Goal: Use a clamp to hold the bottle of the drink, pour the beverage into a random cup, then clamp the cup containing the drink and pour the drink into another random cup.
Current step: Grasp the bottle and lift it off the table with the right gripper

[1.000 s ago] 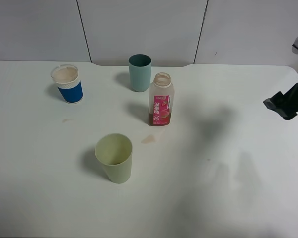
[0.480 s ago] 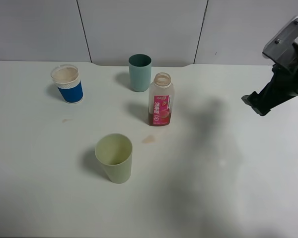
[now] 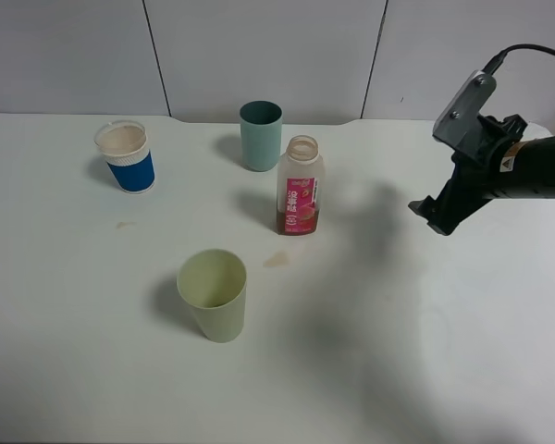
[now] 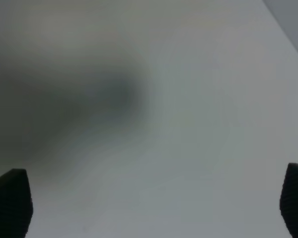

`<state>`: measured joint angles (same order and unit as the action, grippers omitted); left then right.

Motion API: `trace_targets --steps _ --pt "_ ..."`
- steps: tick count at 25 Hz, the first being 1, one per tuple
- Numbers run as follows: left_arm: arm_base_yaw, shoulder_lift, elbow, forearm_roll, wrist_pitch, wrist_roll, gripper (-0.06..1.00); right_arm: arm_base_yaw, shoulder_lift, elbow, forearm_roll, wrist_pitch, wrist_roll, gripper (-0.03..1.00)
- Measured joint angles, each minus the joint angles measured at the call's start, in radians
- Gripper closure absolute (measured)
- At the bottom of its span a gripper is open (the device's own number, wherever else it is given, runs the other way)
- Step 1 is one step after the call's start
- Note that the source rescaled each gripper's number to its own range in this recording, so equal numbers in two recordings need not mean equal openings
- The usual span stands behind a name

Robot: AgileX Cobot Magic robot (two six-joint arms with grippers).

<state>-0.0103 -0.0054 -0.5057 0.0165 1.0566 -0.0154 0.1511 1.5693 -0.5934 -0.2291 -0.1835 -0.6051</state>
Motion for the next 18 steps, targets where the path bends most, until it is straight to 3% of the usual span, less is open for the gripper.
trace_targets --steps 11,14,18 --pt "0.000 0.000 0.000 0.000 0.000 0.000 -0.06 0.044 0.084 0.000 -0.069 -0.094 0.040 -0.03" --pt "0.000 0.000 0.000 -0.001 0.000 0.000 -0.06 0.048 0.084 -0.001 -0.108 -0.110 0.113 -0.03" --pt "0.000 0.000 0.000 -0.001 0.000 0.000 -0.06 0.048 0.084 -0.001 -0.219 -0.136 0.306 -0.03"
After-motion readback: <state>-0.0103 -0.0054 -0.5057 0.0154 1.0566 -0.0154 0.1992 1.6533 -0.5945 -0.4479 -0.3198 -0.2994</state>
